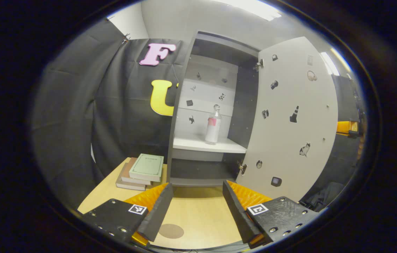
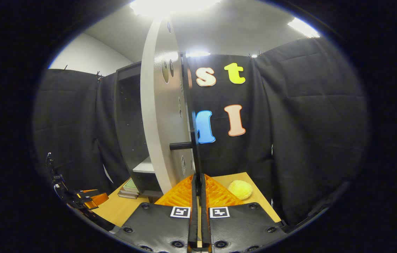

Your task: Open the cabinet door with the right hand, grasp the bottle in the cabinet with the left hand and place it on the coaster, then close the cabinet door with the right hand.

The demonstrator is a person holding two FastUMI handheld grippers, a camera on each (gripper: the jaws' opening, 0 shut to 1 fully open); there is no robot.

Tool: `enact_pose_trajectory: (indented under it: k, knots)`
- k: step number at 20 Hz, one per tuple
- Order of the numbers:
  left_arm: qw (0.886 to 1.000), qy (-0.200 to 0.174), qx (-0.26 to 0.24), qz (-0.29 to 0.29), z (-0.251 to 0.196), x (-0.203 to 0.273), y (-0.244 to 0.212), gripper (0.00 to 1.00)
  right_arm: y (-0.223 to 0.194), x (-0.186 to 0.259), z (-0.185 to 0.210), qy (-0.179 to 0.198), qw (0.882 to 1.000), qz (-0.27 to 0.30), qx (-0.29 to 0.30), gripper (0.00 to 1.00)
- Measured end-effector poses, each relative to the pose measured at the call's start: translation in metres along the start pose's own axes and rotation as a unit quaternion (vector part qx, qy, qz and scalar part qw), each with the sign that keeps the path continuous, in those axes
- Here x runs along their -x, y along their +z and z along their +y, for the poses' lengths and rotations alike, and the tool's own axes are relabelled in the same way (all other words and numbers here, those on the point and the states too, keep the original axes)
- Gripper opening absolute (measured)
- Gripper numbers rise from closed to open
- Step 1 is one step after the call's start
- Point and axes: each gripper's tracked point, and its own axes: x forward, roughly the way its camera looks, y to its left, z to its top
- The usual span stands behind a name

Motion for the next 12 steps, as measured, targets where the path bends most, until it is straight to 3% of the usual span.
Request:
enact_pose_trajectory:
  k: [1, 5, 8, 12]
  knots:
    - [1.0, -0.007, -0.004, 0.004, 0.002, -0.002, -0.001, 0.86, -0.005, 0.01, 0.005, -0.002, 1.0, 0.002, -0.004, 0.02]
    - [0.998, -0.046, -0.028, 0.018, 0.003, -0.013, 0.004, 0.88, -0.008, 0.048, 0.01, -0.025, 0.999, -0.021, -0.012, 0.0]
    - [0.996, -0.072, -0.047, 0.007, 0.003, -0.02, 0.016, 0.88, -0.018, 0.063, -0.016, -0.083, 0.997, -0.003, -0.007, 0.0]
    - [0.994, -0.079, -0.072, -0.027, 0.002, -0.035, 0.036, 0.86, 0.001, 0.067, -0.054, -0.139, 0.99, -0.023, -0.015, 0.03]
